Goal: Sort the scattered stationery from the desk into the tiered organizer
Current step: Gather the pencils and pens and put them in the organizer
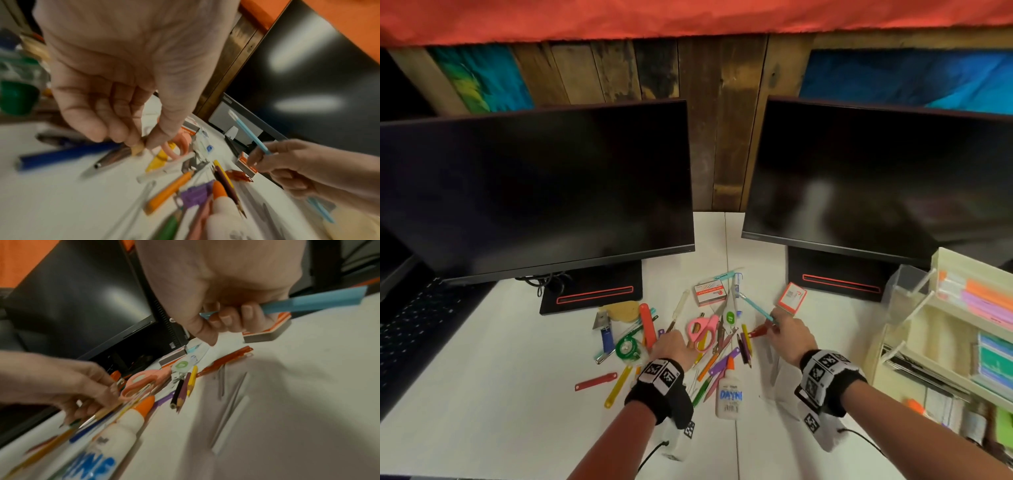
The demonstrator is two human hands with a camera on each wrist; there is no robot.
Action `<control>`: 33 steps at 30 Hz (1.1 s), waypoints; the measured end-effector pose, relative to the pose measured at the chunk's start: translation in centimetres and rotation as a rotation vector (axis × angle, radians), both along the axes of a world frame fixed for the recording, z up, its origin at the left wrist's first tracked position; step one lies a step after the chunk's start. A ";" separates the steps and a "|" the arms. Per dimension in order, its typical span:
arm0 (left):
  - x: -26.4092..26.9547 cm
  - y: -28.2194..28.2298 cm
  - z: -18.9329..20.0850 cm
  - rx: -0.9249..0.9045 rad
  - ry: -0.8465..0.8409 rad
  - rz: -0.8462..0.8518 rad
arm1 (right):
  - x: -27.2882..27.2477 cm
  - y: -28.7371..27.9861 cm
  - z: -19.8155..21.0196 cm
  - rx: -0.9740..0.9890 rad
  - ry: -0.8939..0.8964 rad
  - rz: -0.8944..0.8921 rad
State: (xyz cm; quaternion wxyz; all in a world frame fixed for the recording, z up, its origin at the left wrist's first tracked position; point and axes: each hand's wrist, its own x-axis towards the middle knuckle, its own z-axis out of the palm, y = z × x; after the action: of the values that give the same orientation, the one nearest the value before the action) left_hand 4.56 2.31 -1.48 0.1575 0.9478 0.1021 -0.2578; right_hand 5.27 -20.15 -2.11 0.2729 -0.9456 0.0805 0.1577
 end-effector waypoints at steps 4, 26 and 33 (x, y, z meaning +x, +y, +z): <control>-0.3 1.1 0.2 0.026 0.021 -0.038 | -0.2 -1.0 -0.5 0.119 0.021 -0.208; -3.3 8.5 3.4 -1.270 0.050 0.592 | 0.0 3.7 0.3 0.162 0.000 -0.016; -4.0 11.2 3.8 -1.148 -0.124 0.832 | 0.1 7.1 0.3 0.191 0.063 0.119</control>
State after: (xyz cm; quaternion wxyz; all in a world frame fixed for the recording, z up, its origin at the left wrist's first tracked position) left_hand 0.56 13.55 2.33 0.7227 0.6105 0.2945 -0.1349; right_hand 5.39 -13.08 -1.83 0.3493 -0.9129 0.0173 0.2102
